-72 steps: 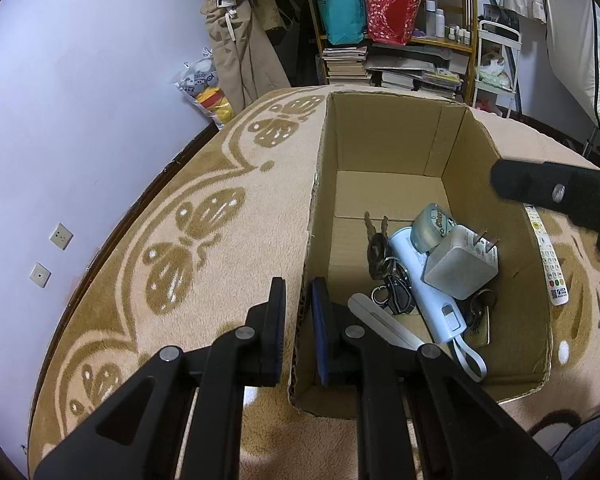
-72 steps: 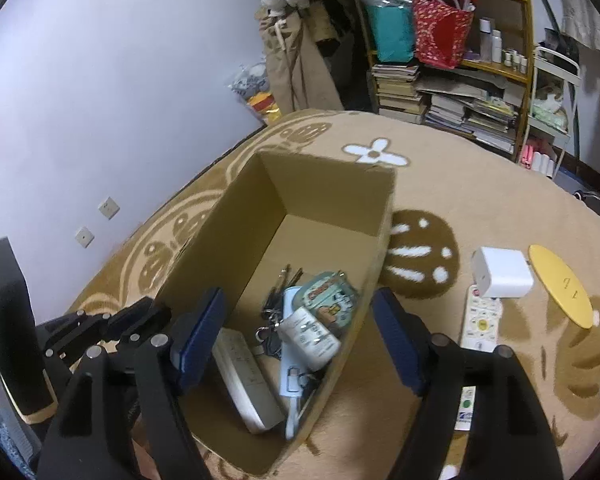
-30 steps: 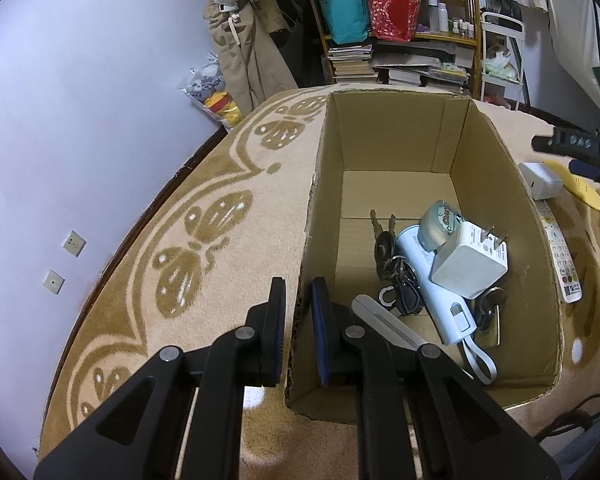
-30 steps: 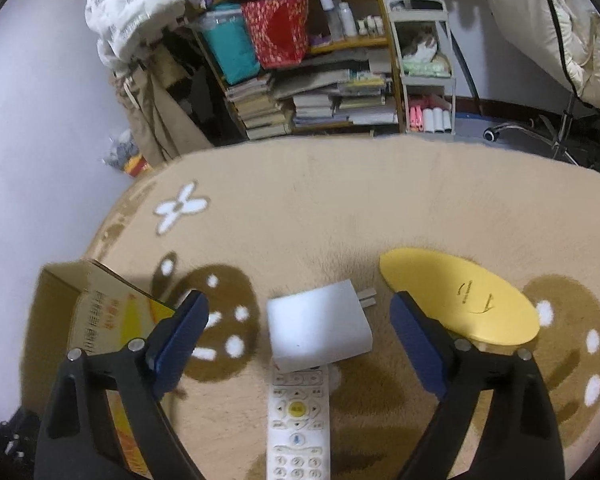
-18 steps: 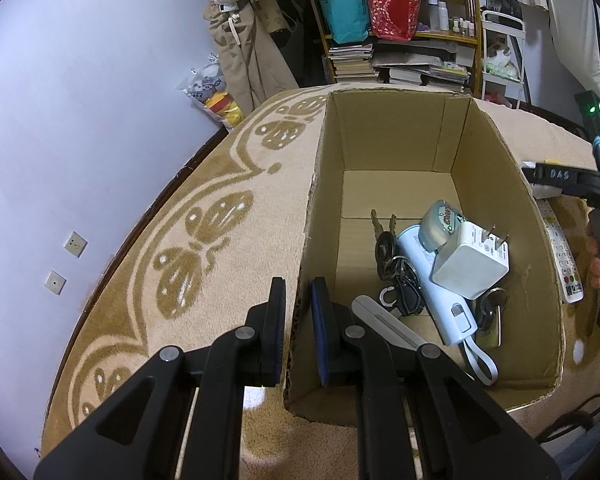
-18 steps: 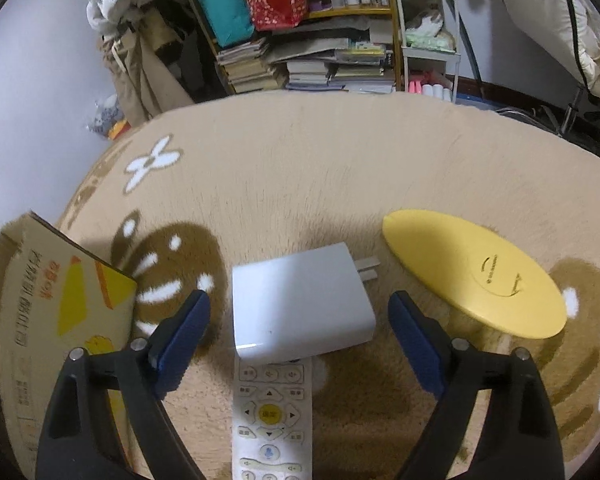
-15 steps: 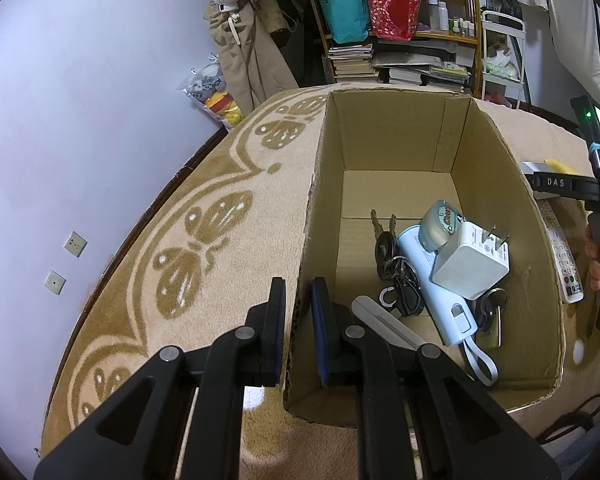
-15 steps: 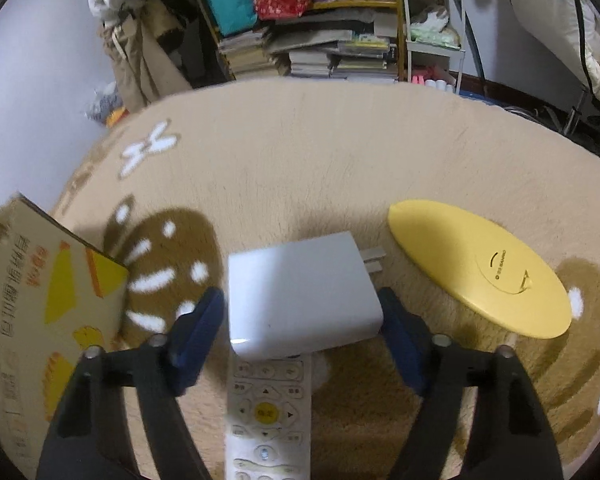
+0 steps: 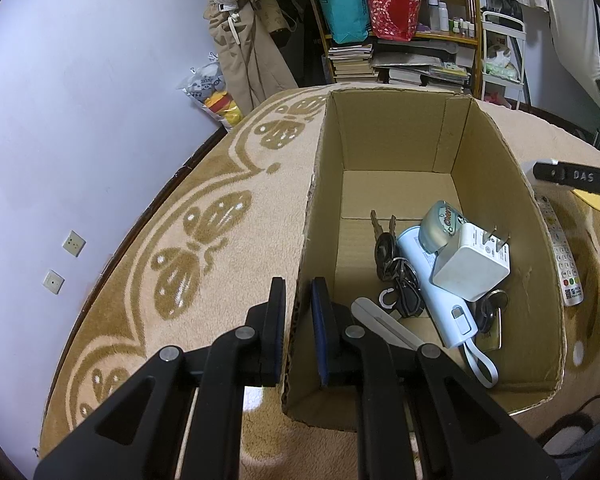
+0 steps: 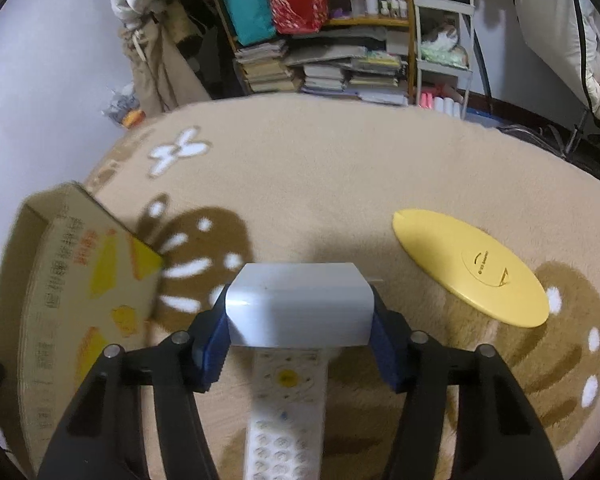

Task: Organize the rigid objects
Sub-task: 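Carry the white charger into the box and open the right tool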

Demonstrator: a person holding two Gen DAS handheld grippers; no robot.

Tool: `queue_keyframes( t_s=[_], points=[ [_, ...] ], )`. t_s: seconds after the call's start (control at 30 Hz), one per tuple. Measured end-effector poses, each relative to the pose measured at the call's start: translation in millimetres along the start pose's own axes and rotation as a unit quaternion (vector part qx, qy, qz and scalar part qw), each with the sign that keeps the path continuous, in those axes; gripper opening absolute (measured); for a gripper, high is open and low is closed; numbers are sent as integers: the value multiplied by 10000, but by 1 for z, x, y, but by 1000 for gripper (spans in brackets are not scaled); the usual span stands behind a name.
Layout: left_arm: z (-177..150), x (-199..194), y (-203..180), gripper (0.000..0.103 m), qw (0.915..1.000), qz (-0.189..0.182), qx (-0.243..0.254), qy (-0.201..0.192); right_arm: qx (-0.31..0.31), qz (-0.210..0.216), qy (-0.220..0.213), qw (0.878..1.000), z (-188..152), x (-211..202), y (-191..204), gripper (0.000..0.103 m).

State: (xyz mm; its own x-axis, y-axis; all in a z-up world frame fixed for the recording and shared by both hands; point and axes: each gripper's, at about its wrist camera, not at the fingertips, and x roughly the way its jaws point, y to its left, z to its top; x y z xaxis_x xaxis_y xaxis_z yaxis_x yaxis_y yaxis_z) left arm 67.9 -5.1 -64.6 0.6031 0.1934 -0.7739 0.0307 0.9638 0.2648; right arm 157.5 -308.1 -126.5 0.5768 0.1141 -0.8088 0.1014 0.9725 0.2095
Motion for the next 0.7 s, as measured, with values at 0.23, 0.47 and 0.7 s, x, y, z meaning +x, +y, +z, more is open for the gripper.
queue_keyframes(
  t_s=[0.23,0.47,0.7],
  points=[
    [0,0,0,13,10000,-4,-1,-4,-75,245,-321,9992,-1,-32,24,65],
    [0,0,1,13,10000,-6,-1,-2,-512,1008,-844,9900,-1,-82,64,65],
    [0,0,1,13,10000,-6,-3,-3,-878,1686,-925,9774,-7,-91,108,65]
  ],
)
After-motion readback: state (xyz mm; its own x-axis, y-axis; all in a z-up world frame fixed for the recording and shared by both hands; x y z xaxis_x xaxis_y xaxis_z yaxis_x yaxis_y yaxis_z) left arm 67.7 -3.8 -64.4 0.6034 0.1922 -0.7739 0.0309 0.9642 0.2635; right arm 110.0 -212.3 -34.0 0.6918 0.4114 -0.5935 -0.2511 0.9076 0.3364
